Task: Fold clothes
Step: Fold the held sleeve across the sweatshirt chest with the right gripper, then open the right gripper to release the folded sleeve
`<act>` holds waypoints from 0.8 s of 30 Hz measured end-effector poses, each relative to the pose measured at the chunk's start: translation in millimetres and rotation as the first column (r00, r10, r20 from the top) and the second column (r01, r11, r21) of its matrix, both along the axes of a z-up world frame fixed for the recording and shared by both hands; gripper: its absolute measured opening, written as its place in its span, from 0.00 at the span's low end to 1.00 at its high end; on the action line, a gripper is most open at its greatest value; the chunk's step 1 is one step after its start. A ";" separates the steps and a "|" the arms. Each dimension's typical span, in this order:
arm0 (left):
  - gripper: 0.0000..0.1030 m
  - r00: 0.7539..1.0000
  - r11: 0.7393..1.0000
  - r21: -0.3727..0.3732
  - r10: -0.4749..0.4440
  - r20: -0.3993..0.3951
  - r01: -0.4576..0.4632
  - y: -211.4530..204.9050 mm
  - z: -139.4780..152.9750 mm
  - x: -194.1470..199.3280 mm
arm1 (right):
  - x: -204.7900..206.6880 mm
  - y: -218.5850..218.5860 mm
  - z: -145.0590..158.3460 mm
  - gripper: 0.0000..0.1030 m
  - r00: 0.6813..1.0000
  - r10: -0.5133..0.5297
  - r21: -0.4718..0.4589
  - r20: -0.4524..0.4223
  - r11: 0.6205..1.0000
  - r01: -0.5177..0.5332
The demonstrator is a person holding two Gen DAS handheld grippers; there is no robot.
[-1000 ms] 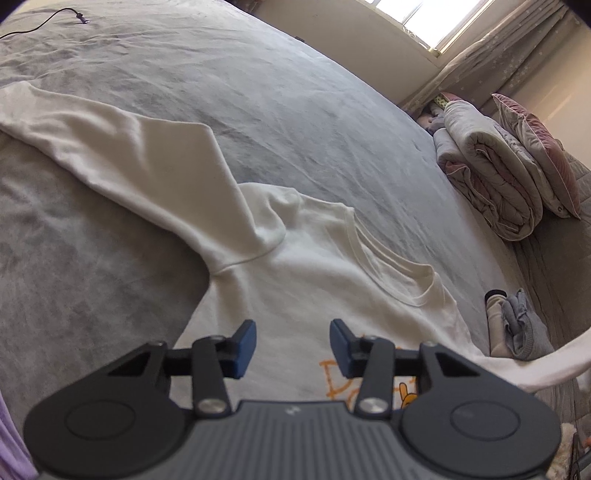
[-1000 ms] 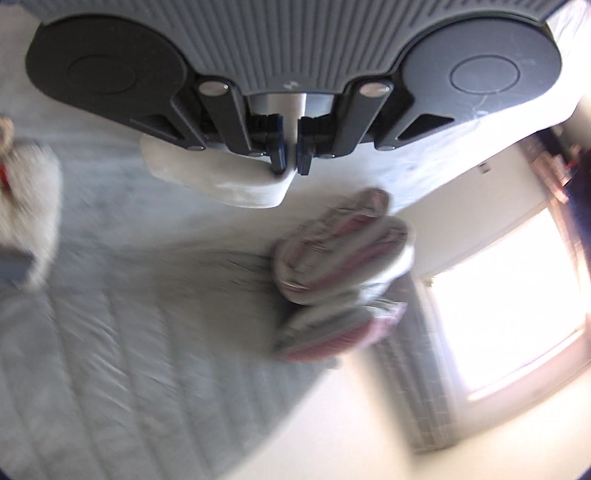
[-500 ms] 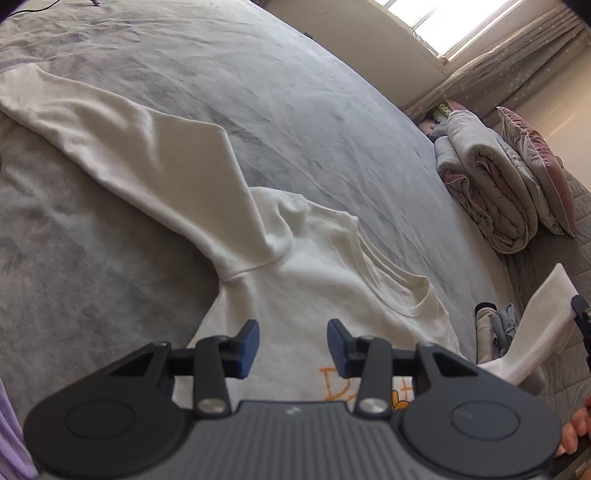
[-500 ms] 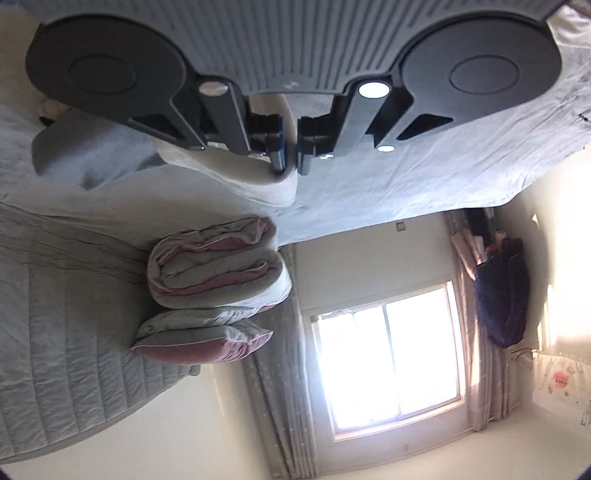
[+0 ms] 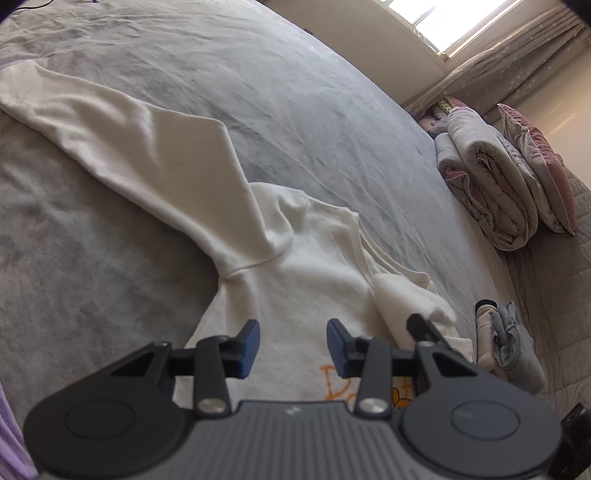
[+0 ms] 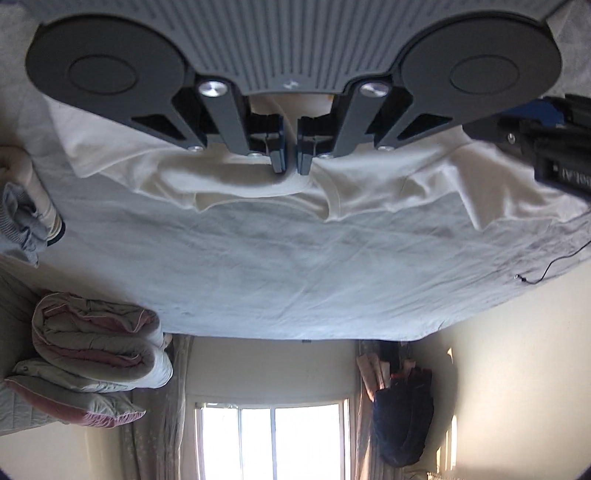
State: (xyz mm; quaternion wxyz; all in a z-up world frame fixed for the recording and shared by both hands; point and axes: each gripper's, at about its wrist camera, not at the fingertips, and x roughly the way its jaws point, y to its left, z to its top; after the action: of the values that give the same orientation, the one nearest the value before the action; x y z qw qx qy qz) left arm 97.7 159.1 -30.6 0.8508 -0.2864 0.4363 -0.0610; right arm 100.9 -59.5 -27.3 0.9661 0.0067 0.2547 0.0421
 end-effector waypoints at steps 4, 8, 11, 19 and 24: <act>0.39 1.000 1.000 0.006 -0.012 -0.003 0.012 -3.1 -1.3 0.5 | 2.9 5.9 -21.0 0.10 0.996 0.018 0.000 -0.093 1.000 -0.018; 0.39 0.999 0.999 0.001 -0.036 -0.015 0.036 -7.6 -4.7 2.4 | -6.2 5.0 -19.7 0.16 0.990 0.049 0.041 -0.133 0.998 -0.044; 0.39 0.998 0.998 -0.041 -0.055 -0.012 0.054 -9.4 -6.5 3.2 | -19.4 -4.4 -11.3 0.27 0.983 0.088 0.108 -0.162 0.992 -0.071; 0.40 0.983 0.987 0.007 -0.159 0.093 0.159 -40.2 3.8 -5.3 | -64.5 -64.4 10.4 0.35 0.987 -0.022 0.131 -0.158 0.991 0.043; 0.53 0.946 0.942 0.247 -0.275 0.174 0.228 -87.2 12.2 -10.4 | -73.6 -104.7 10.7 0.36 0.982 -0.117 0.157 -0.145 0.978 0.139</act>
State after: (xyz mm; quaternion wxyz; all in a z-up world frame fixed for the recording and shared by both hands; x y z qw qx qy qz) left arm 87.3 71.9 -18.5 0.9033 -0.1227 0.3831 -0.1494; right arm 27.3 -164.1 -16.5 0.9433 0.1068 0.3142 0.0002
